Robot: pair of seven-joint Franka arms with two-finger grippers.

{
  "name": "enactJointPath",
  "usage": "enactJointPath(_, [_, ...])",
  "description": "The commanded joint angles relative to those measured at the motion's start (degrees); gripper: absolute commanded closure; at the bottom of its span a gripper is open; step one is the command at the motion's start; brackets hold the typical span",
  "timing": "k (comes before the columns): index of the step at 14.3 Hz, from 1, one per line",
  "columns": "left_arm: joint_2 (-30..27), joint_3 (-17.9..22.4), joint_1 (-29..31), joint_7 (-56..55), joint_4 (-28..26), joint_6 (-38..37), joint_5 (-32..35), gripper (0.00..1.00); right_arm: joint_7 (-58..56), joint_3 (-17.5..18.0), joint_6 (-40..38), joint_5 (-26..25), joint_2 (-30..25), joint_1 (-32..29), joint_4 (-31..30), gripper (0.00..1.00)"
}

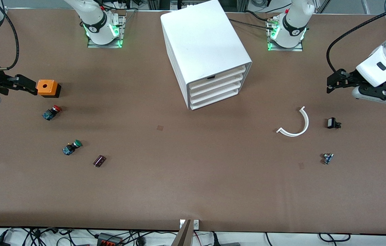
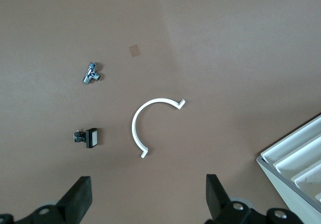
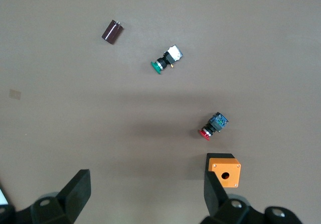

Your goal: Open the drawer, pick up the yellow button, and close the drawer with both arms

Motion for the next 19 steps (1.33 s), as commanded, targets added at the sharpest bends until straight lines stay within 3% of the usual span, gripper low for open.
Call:
enactJointPath(1, [-0.3, -0.3, 0.2, 0.4, 0.7, -1.1, -0.1, 0.0, -0.7, 0.0, 0.6, 0.8, -1.5, -0.1, -1.6, 0.0])
enactJointPath(10, [-0.2, -0.4, 0.2, 0.4, 2.2, -3.2, -0.8, 0.0, -0.7, 0.2, -0.3, 0.8, -0.7, 0.1, -1.0, 0.0])
enactJointPath(13, [2.4, -0.7, -1.2, 0.9, 4.7, -10.4, -3.4, 0.0, -0.1, 0.3, -0.3, 0.9, -0.7, 2.2, -1.0, 0.0])
enactJointPath(19, [5.8, -1.5, -2.6, 1.3, 4.9, -23.1, -10.4, 0.0, 0.4, 0.3, 0.4, 2.7, 0.6, 9.3, -1.0, 0.0])
